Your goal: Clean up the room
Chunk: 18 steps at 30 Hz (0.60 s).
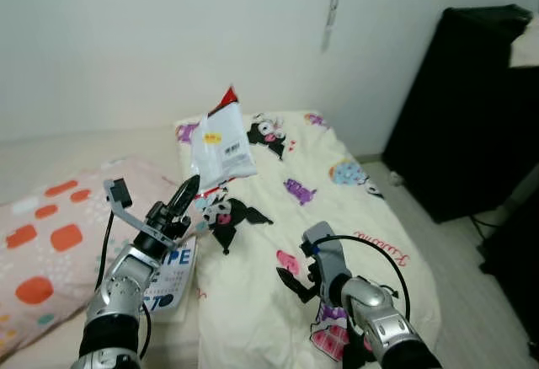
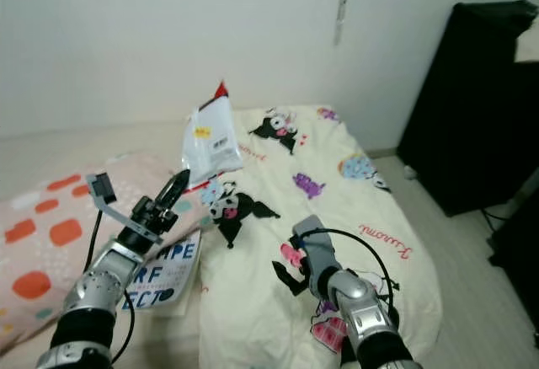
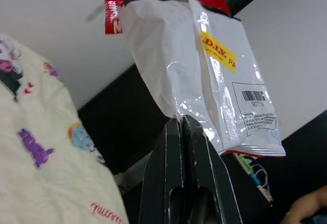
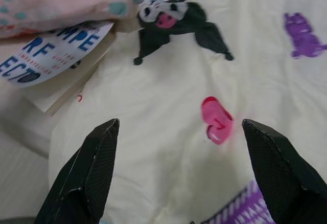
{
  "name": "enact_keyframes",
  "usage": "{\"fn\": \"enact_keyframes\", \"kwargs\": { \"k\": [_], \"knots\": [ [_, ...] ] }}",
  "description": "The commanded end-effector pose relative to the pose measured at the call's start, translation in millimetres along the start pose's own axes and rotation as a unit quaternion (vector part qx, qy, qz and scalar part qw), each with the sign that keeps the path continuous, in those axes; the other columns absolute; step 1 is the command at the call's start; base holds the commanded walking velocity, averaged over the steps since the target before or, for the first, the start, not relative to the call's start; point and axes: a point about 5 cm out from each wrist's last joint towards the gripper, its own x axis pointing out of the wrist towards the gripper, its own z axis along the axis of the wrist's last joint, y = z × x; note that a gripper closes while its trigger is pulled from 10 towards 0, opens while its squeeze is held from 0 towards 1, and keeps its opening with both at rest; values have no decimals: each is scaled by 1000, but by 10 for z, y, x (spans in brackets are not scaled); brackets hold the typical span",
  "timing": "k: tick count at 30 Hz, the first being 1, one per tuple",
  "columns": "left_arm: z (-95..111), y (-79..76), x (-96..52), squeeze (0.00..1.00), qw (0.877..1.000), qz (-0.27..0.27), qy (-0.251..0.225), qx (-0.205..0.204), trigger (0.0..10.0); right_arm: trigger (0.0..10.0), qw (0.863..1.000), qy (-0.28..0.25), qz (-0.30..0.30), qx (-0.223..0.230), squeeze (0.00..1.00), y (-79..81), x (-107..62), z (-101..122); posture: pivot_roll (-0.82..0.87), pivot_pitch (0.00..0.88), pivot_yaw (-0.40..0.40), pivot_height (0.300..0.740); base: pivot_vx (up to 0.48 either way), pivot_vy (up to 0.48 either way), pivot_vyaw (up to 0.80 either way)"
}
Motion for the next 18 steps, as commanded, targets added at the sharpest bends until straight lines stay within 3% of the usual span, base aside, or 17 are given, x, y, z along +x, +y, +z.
{"fn": "enact_keyframes", "kwargs": {
  "k": [1, 7, 8, 9, 10, 11, 13, 16, 17, 18],
  "knots": [
    [2, 54, -72, 0, 1000, 17, 4, 5, 10000, 10000, 1000, -2, -4, 5, 0, -16, -1, -5, -53, 0, -14, 704, 0, 0, 0],
    [-15, 129, -141, 0, 999, 44, 6, 5, 10000, 10000, 1000, 10, -9, 11, 0, -21, -6, -73, -46, 0, -19, 709, 0, 0, 0],
    [-2, 329, -341, 0, 992, 125, -3, 10, 10000, 10000, 998, 41, -32, 22, 0, -43, -46, -251, -39, 0, -21, 714, 0, 0, 0],
    [-2, 329, -341, 0, 992, 125, -3, 10, 10000, 10000, 998, 41, -32, 22, 0, -43, -46, -251, -39, 0, -21, 714, 0, 0, 0],
    [10, 484, -540, 0, 980, 198, -10, 15, 10000, 10000, 996, 64, -54, 35, 0, -66, -94, -398, -37, 0, -21, 714, 0, 0, 0],
    [10, 484, -540, 0, 980, 198, -10, 15, 10000, 10000, 996, 64, -54, 35, 0, -66, -94, -398, -37, 0, -21, 714, 0, 0, 0],
    [12, 667, -876, 0, 953, 301, -14, 23, 10000, 10000, 991, 104, -77, 44, 0, -80, -177, -608, -32, 0, -23, 714, 0, 0, 394],
    [-5, 710, -990, 0, 943, 333, -9, 28, 10000, 10000, 989, 113, -81, 45, 0, -77, -191, -648, -22, 0, -26, 714, 0, 0, 779],
    [-95, 787, -1277, 0, 915, 401, 10, 29, 10000, 10000, 987, 130, -87, 44, 0, -60, -211, -716, -16, 0, -27, 714, 0, 0, 775],
    [-95, 787, -1277, 0, 915, 401, 10, 29, 10000, 10000, 987, 130, -87, 44, 0, -60, -211, -716, -16, 0, -27, 714, 0, 0, 775]
  ]
}}
